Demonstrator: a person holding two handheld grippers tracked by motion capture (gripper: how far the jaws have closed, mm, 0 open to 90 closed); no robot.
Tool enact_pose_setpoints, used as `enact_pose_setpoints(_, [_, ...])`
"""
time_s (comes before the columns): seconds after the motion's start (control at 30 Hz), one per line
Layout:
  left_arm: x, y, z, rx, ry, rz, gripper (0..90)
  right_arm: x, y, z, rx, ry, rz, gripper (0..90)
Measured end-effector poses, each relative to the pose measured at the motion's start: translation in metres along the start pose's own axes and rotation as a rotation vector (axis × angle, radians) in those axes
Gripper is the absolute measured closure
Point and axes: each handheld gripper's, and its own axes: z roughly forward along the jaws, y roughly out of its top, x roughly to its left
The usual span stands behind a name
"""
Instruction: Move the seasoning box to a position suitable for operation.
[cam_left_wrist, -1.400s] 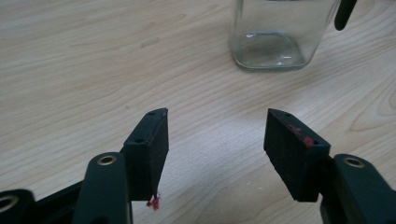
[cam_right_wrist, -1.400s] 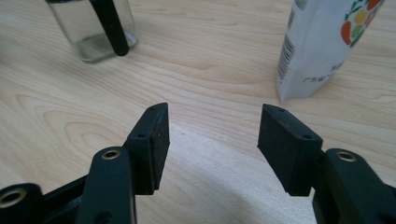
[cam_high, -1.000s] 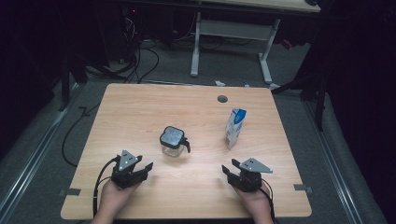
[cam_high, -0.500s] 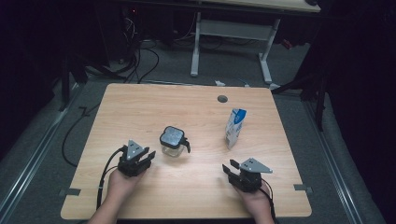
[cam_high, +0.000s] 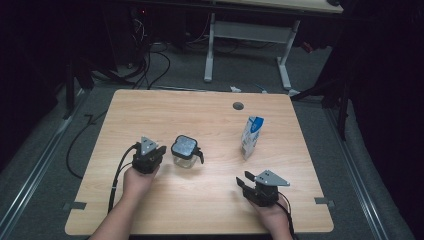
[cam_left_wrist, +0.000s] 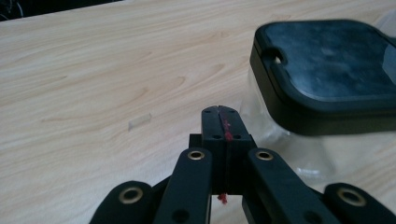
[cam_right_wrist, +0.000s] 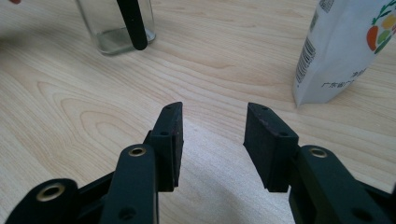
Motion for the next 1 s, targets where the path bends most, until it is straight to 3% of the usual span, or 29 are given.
enact_pose_setpoints(0.43, [-0.003, 0.005, 0.011, -0.016, -0.033, 0.004, 90.0, 0.002, -0.001, 0.002, 0.008, -0.007, -0.012, 56.3])
enact_pose_setpoints(1.0, [-0.011, 0.003, 0.0, -0.038, -0.049, 0.016, 90.0, 0.0, -0.001, 0.001, 0.007, -0.016, -0.009, 52.5])
